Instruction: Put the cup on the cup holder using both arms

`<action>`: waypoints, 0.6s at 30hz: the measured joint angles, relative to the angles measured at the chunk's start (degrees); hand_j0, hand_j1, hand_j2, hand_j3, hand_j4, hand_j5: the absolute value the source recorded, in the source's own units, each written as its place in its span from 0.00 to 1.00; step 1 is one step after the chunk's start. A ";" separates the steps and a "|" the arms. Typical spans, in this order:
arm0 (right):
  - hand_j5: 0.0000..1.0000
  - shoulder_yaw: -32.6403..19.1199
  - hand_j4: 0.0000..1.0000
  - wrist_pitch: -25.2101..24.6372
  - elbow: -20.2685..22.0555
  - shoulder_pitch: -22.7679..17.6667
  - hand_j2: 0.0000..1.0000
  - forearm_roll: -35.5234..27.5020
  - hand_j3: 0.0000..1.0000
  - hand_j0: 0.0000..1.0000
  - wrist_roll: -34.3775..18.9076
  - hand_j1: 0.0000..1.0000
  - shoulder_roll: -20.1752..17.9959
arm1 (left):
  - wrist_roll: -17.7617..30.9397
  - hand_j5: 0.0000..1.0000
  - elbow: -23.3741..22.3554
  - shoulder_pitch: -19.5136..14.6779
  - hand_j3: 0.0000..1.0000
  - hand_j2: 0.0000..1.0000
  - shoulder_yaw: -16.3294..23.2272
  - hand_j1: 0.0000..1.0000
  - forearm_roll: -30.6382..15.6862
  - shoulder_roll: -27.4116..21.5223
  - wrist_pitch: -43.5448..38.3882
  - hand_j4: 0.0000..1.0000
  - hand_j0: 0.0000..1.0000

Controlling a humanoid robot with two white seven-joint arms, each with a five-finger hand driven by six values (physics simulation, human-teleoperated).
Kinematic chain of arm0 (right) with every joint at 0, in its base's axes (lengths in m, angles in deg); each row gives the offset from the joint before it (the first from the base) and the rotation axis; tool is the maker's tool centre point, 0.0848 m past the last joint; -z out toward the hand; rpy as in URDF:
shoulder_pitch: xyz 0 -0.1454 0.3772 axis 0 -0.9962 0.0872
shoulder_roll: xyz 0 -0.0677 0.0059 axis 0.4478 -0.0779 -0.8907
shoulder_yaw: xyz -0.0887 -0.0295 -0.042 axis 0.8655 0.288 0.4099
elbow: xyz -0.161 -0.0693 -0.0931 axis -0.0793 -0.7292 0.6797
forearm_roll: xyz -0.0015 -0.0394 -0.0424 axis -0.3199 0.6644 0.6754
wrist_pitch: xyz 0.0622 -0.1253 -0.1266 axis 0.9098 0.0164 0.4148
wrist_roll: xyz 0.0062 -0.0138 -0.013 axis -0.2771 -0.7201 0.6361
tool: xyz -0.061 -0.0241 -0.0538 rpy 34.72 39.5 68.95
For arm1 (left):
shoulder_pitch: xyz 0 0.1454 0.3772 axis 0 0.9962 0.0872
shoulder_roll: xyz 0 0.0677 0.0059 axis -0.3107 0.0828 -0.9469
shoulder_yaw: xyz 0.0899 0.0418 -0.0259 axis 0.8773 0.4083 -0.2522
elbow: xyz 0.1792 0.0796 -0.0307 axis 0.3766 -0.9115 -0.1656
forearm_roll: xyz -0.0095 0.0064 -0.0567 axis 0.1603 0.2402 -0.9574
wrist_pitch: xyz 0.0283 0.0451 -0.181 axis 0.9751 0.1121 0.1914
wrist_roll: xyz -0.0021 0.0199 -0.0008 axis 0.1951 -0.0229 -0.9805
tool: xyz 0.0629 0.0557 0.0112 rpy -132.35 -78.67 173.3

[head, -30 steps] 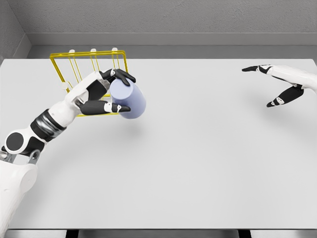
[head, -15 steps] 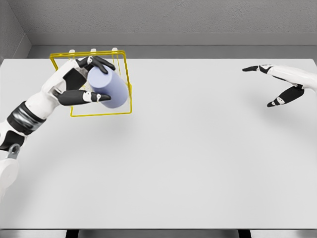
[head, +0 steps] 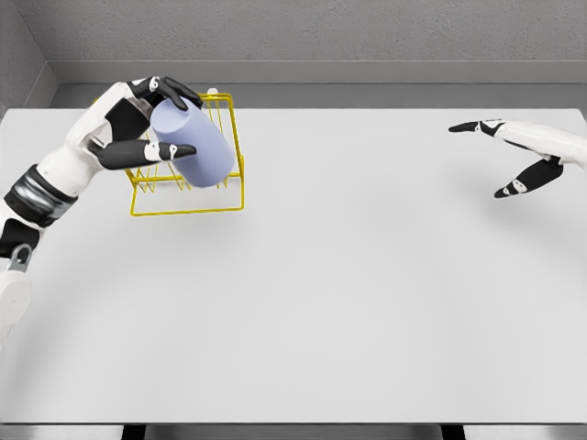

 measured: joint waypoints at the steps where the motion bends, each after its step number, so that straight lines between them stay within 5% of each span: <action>1: 1.00 0.00 1.00 0.00 0.00 0.00 1.00 0.00 1.00 1.00 0.00 1.00 0.01 | -0.01 0.40 -0.01 0.00 0.40 0.40 0.00 0.40 -0.03 0.01 0.00 0.40 0.40; 18: 1.00 0.00 1.00 0.00 0.00 0.09 1.00 0.00 1.00 1.00 0.00 1.00 0.05 | -0.01 0.39 -2.60 -2.11 0.39 0.39 -0.13 0.39 0.20 -0.44 -0.39 0.39 0.39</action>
